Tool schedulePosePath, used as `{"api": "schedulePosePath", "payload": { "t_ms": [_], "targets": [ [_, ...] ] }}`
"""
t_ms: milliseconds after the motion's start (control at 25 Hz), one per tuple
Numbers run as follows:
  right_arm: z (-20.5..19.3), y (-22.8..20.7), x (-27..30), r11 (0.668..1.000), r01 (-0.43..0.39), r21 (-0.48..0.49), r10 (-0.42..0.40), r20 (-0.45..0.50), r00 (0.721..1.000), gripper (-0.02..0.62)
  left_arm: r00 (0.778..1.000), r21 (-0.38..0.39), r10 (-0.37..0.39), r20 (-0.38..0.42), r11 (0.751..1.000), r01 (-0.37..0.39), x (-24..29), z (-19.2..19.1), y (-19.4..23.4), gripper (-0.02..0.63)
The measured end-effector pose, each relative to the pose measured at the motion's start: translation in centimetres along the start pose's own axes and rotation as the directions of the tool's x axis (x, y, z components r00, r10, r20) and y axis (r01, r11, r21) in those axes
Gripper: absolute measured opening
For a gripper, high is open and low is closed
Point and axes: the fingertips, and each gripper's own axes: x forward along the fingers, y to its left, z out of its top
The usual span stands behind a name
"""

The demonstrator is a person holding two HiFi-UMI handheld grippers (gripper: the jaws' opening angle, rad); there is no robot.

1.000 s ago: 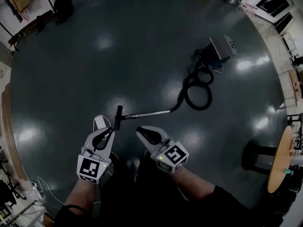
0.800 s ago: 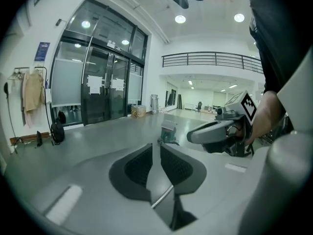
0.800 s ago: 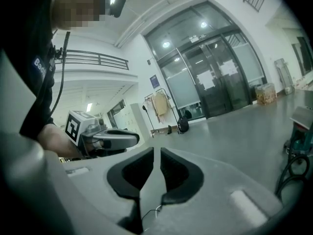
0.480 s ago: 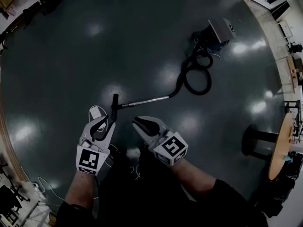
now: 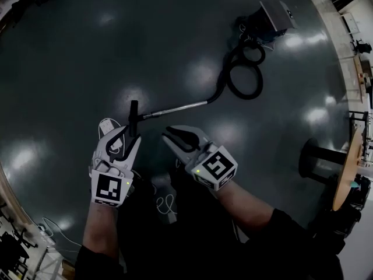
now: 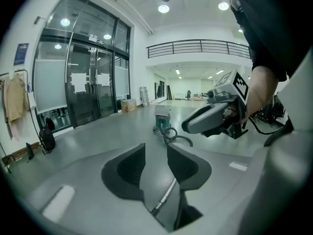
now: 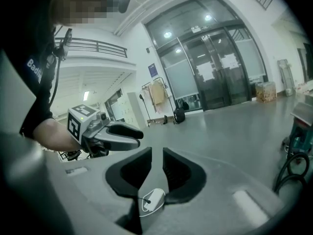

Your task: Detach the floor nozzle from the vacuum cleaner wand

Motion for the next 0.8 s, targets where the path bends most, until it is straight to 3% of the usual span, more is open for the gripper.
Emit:
{"api": "schedulePosePath", "payload": {
  "t_ms": [200,480,800],
  "targets": [
    [-4.7,-3.5,3.0,1.000,0.022,0.004,-0.022,-0.002,1.000,0.081,1.000,0.042,0.024,0.009,0.999,-0.025,3.0,-4.1,0.6,0.161],
    [-12.9,-6.6,8.0,0.999,-0.010,-0.038,0.010,-0.017,1.000,0.121,0.999,0.051,0.023,-0.031,0.998,-0.021,7.1,-12.7,0.8,0.183],
    [-22.6,-9.8,13.2,0.999,-0.036,-0.030,0.034,-0.063,0.997,0.173,0.991,0.089,-0.061,-0.121,0.993,0.072,13.1,-24.0,-0.4,0.202]
  ]
}}
